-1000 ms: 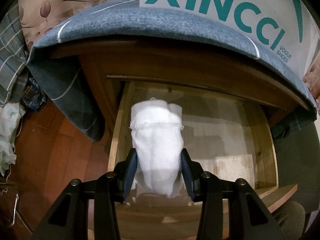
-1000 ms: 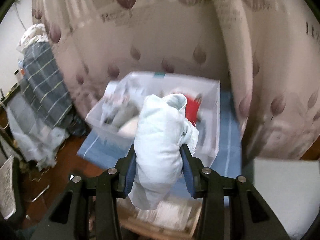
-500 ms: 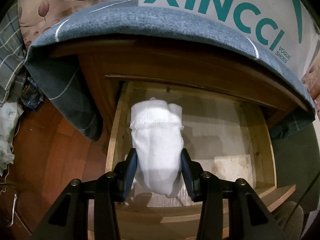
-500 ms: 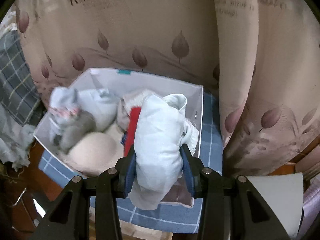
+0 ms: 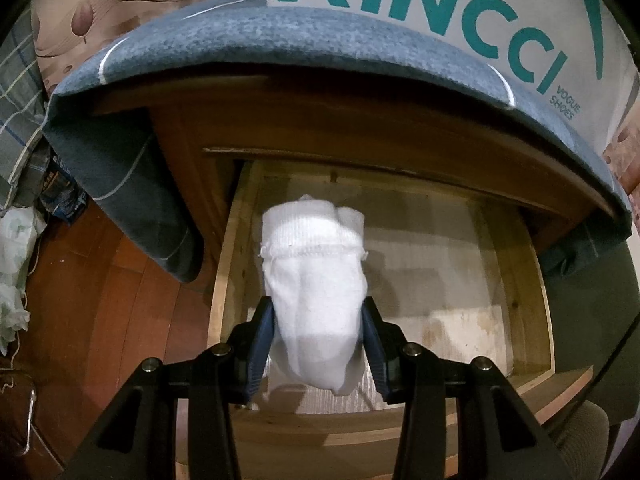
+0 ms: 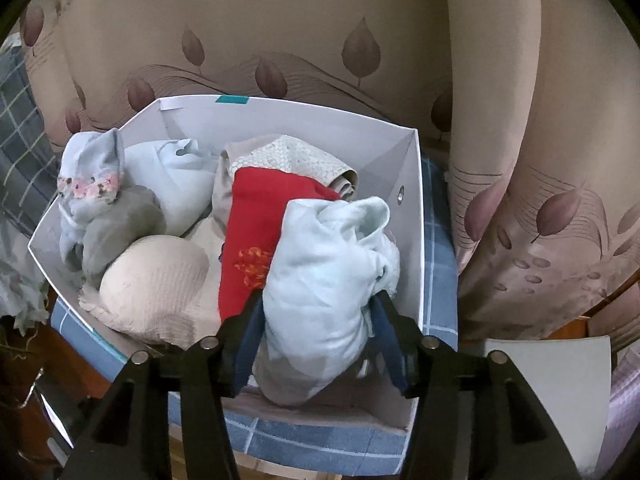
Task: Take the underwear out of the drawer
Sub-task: 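Open the right tool in the box and bring it back over the drawer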
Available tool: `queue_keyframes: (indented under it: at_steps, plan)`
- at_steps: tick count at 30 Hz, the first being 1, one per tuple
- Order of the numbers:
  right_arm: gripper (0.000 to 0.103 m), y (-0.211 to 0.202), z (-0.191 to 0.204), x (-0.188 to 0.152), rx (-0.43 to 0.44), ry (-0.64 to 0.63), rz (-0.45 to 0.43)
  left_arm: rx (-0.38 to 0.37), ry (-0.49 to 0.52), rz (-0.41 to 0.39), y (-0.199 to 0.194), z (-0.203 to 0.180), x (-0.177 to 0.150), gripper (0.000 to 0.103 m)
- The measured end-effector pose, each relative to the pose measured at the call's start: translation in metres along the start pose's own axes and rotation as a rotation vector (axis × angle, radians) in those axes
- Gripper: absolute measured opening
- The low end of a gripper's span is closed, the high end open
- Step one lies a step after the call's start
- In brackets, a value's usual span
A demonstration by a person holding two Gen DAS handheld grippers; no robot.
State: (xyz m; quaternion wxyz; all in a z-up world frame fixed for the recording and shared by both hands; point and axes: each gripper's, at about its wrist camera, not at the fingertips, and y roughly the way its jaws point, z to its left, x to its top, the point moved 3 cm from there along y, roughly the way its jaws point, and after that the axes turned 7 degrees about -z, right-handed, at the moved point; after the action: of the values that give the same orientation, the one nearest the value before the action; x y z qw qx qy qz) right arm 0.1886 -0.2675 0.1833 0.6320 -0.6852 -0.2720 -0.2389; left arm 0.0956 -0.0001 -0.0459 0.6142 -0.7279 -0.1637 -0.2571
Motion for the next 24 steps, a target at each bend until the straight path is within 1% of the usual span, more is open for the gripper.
queue_keyframes:
  at_steps: [1,2,3,4,7,8,11,14,15,18,22,24]
  plan:
    - [0.057,-0.003,0.001,0.000,0.003,0.006,-0.008,-0.001,-0.002,0.000,0.000,0.000,0.000,0.043]
    - [0.063,-0.008,0.002,0.001,0.002,0.007,-0.024,-0.003,-0.004,-0.001,0.000,0.000,0.000,0.043]
    - [0.066,-0.012,0.003,0.001,-0.013,0.013,-0.033,-0.003,-0.005,-0.002,0.000,0.000,0.000,0.043]
    - [0.070,-0.017,0.003,0.003,-0.033,0.001,-0.051,-0.003,-0.005,-0.003,-0.001,0.001,0.000,0.043]
    - [0.072,-0.038,0.003,0.004,-0.033,0.000,-0.108,-0.007,-0.007,-0.003,-0.001,0.001,-0.001,0.043]
    - [0.076,-0.045,0.003,0.002,-0.029,0.012,-0.129,-0.008,-0.010,-0.004,-0.001,0.002,-0.001,0.043]
    - [0.083,-0.070,0.006,-0.017,0.009,0.038,-0.192,-0.010,-0.017,-0.004,-0.001,0.004,-0.001,0.043]
    - [0.088,-0.083,0.015,-0.054,0.009,0.036,-0.212,-0.014,-0.022,-0.005,-0.001,0.005,-0.001,0.043]
    - [0.088,-0.084,0.021,-0.074,0.014,0.031,-0.207,-0.014,-0.024,-0.005,-0.001,0.005,0.000,0.043]
    - [0.090,-0.075,0.028,-0.120,0.010,0.026,-0.163,-0.018,-0.026,-0.007,-0.001,0.006,0.000,0.043]
    - [0.091,-0.035,0.028,-0.183,-0.018,0.047,-0.017,-0.037,-0.029,-0.014,-0.002,0.006,0.001,0.043]
    - [0.091,-0.016,0.026,-0.207,-0.008,0.073,0.051,-0.053,-0.021,-0.022,-0.004,0.004,0.001,0.043]
